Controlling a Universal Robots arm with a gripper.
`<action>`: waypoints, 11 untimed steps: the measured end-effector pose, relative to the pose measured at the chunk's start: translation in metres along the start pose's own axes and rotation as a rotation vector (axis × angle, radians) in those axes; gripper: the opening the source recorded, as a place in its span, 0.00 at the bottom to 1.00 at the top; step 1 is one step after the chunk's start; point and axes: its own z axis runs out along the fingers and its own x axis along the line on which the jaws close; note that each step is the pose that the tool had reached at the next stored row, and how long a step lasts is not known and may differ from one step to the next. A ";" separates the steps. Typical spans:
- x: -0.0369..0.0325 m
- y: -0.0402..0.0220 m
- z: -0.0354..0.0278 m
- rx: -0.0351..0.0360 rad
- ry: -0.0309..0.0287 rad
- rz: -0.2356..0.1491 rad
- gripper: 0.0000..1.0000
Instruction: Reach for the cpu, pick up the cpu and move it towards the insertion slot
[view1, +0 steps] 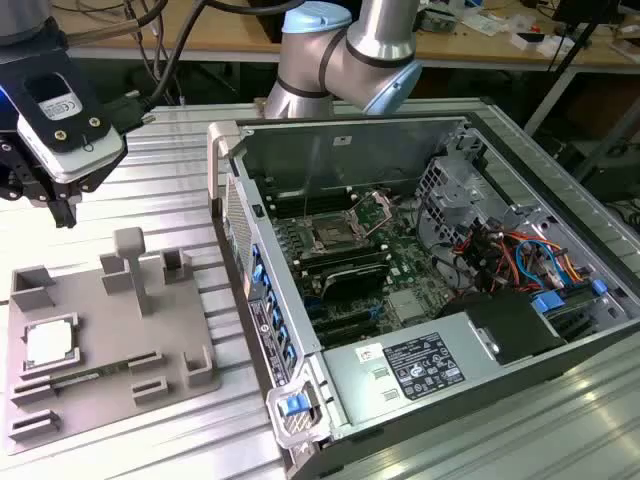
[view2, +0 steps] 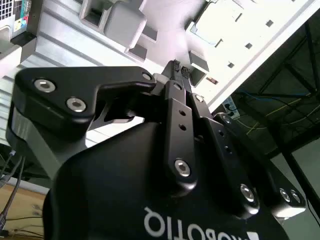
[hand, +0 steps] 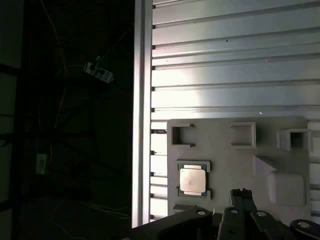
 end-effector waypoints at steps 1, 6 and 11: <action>0.0000 0.0000 0.0000 0.0000 0.0000 0.000 0.11; 0.0014 0.0000 0.0000 0.0000 0.0000 0.000 0.11; 0.0031 0.0000 0.0001 0.0000 0.0008 0.000 0.11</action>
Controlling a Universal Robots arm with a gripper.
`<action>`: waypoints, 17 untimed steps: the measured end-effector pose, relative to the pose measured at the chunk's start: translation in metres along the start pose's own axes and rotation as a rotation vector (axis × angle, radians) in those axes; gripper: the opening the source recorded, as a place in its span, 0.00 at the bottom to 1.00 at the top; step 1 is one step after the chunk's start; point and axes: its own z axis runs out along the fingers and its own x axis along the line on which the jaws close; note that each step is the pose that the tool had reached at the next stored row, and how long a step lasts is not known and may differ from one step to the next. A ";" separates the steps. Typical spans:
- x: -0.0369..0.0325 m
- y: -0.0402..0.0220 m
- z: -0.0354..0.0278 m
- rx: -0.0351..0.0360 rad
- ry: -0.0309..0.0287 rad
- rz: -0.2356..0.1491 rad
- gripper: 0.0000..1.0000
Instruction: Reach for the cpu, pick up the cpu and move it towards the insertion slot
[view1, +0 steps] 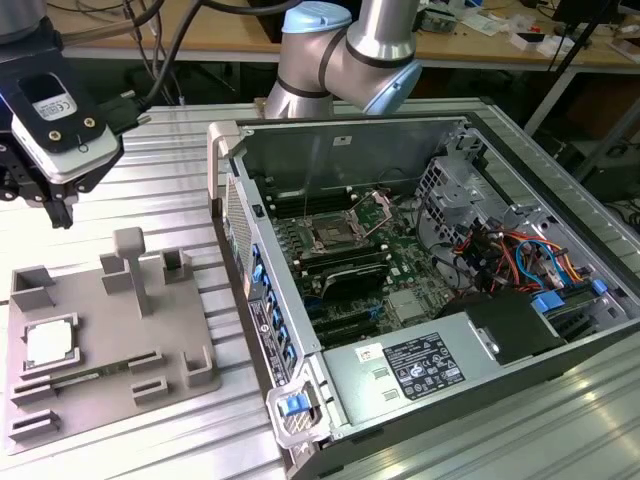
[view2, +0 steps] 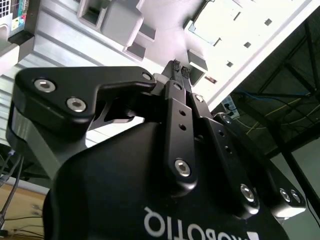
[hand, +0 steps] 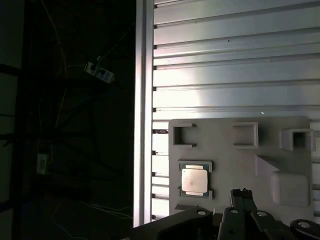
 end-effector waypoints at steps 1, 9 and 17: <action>0.0008 0.0000 0.0000 0.0001 0.0002 0.000 0.11; 0.0036 0.0001 0.0001 0.0000 0.0004 0.000 0.11; 0.0055 0.0001 0.0001 -0.0001 0.0011 0.000 0.11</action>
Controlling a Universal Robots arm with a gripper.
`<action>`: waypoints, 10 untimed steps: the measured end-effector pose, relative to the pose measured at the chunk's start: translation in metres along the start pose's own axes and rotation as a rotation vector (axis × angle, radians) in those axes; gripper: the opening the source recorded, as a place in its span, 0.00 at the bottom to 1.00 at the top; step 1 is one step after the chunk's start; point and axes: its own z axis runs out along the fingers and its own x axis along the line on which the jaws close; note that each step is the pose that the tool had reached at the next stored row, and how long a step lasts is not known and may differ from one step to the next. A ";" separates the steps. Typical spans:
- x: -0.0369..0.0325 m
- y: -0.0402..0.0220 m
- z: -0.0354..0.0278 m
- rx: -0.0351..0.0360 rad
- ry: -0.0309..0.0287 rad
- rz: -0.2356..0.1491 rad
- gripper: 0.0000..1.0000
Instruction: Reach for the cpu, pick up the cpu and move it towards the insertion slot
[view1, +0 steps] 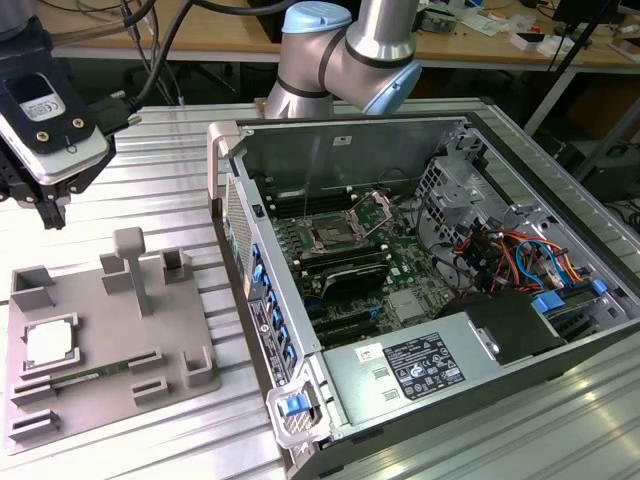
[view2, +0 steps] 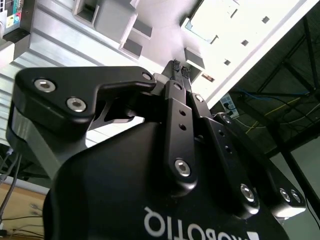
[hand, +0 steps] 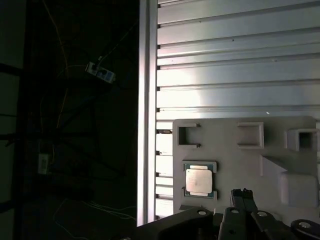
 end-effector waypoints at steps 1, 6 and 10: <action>0.0002 0.0000 0.0000 0.0000 0.0002 0.000 0.11; 0.0005 0.0000 0.0001 0.0001 0.0023 0.000 0.11; 0.0011 0.0000 0.0004 -0.0001 0.0043 0.000 0.11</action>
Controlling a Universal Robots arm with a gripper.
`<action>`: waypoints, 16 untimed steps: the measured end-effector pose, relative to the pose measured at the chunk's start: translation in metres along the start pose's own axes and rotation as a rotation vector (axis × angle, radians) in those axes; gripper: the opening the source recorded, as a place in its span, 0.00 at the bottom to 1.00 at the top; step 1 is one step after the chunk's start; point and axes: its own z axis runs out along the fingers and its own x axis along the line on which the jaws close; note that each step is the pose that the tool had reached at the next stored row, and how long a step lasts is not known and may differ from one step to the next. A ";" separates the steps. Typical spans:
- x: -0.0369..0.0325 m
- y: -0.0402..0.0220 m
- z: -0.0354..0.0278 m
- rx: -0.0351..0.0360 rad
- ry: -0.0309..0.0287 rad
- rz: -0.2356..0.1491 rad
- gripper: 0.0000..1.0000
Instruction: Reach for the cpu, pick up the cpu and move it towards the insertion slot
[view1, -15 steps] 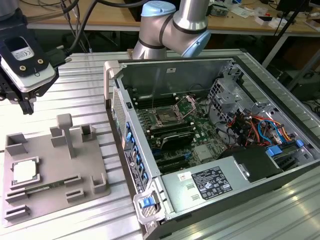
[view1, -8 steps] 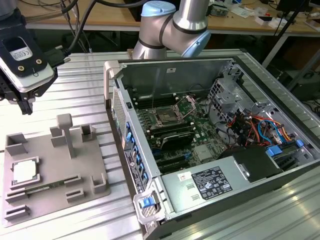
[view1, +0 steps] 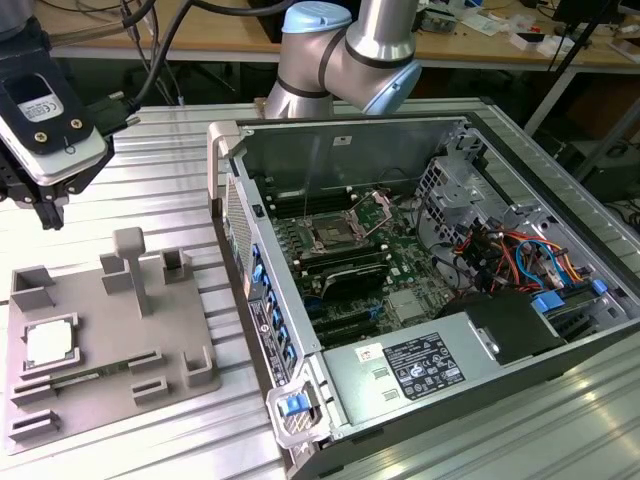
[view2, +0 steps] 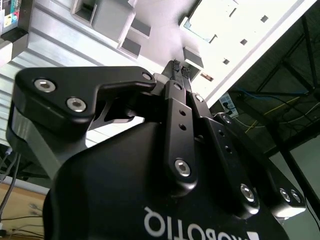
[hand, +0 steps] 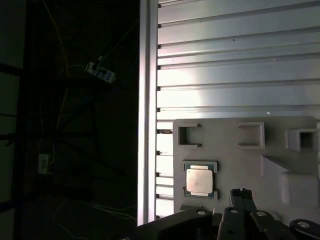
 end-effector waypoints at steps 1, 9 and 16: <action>0.0001 0.0000 0.0001 0.0000 0.0005 0.000 0.11; 0.0015 0.0000 0.0002 0.0001 0.0069 0.000 0.11; 0.0024 0.0000 0.0005 -0.0001 0.0120 0.000 0.11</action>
